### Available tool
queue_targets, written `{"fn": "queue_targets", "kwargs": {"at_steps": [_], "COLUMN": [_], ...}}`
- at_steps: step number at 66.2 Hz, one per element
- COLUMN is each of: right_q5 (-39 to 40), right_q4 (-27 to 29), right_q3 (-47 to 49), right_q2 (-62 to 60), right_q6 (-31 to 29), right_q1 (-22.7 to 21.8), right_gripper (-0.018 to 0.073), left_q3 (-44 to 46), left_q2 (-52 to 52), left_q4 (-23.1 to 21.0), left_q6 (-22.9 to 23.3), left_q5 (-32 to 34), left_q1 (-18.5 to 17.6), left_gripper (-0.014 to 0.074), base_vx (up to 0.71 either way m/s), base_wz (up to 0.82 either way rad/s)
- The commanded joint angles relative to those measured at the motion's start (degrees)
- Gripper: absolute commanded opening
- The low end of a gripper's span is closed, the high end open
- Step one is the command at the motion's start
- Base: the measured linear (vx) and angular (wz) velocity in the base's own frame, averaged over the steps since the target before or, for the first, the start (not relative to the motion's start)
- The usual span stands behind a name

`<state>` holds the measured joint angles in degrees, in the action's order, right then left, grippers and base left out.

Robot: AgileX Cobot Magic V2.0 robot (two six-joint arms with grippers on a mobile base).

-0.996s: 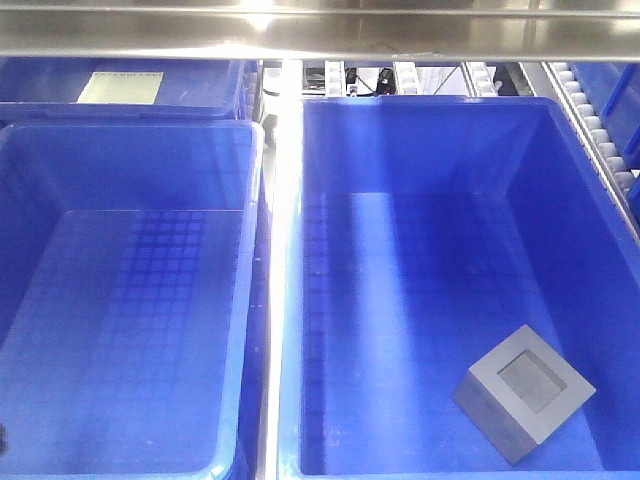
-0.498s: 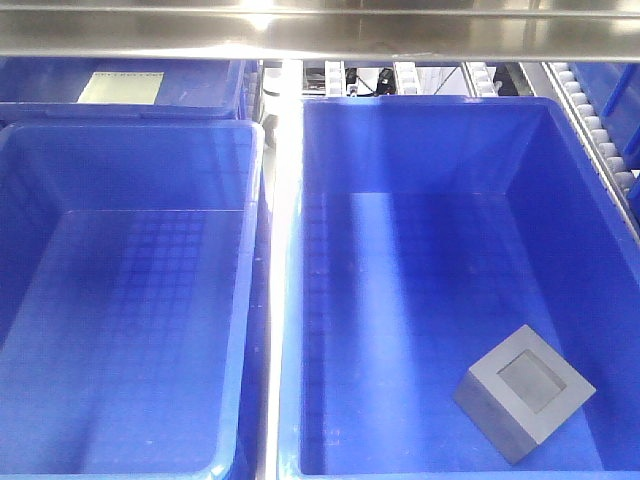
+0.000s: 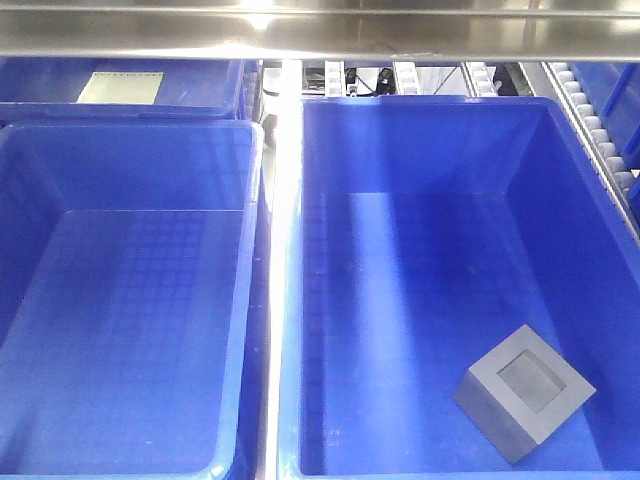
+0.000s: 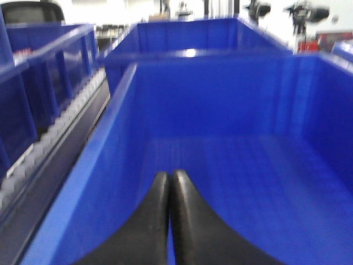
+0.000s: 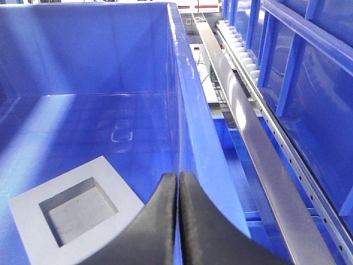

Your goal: Sort gray base to blue bin

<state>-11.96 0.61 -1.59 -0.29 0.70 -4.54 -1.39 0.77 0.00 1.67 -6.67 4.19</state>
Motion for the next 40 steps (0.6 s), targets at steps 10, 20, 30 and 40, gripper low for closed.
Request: {"fn": "queue_targets", "kwargs": {"at_steps": [10, 20, 30, 40], "right_q5": [3.4, 3.4, 3.4, 3.4], "right_q4": [-0.2, -0.2, -0.2, -0.2], "right_q3": [-0.1, -0.1, -0.1, -0.1], "right_q2": [1.0, 1.0, 1.0, 1.0], "right_q6": [-0.7, -0.7, -0.7, -0.7], "right_q1": [-0.1, -0.1, -0.1, -0.1], "right_gripper": [-0.0005, -0.0005, -0.0005, -0.0005], "left_q3": [1.0, 1.0, 1.1, 1.1], "left_q2": [0.8, 0.8, 0.7, 0.7], "left_q4": [0.0, 0.0, 0.0, 0.0], "left_q6": [0.1, 0.1, 0.1, 0.1], "left_q5": [2.6, 2.8, 2.8, 2.8], "left_q1": [0.1, 0.1, 0.1, 0.1], "left_gripper": [-0.0007, -0.0007, -0.0007, -0.0007], "base_vx": [0.00, 0.00, 0.00, 0.00], "base_wz": [0.00, 0.00, 0.00, 0.00]}}
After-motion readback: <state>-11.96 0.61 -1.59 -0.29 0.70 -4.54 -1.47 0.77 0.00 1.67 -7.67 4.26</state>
